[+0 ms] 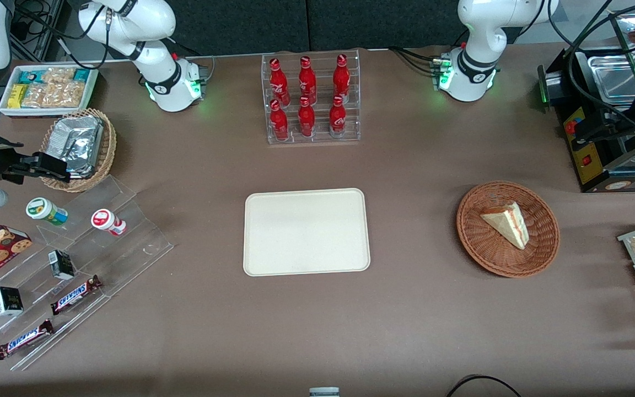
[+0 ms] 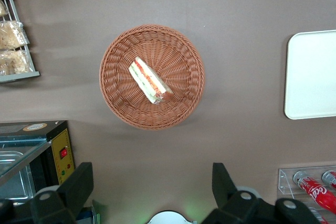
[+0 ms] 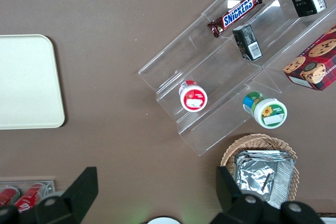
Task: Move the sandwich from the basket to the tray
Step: 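Move the left gripper from rest toward the sandwich in the wicker basket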
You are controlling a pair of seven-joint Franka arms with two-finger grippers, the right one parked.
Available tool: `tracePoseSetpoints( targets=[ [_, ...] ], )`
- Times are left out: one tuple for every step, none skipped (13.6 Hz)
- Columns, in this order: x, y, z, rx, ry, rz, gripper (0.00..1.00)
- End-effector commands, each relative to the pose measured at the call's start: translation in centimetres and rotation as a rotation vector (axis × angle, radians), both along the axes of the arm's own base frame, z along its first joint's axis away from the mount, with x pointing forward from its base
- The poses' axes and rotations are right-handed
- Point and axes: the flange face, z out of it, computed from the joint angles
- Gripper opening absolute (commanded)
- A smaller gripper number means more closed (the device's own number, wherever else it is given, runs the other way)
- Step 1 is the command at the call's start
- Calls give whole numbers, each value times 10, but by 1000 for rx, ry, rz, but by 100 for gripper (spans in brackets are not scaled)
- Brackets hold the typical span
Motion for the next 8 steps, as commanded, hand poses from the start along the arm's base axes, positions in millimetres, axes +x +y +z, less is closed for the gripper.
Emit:
tracePoseSetpoints(
  targets=[
    [2,1,3,3,1,-1,100],
    [2,0,3,1,1,-1,100],
    [5,-1,-1,12,7,-3,100],
    [8,1,-10,40,23,7,100],
    [13,3,-19,65,38,56,100],
    [18,2,-28,73,44,117,100],
    [24,2,-39,78,40,173,100],
    [27,2,-52,78,41,216,100]
  ],
)
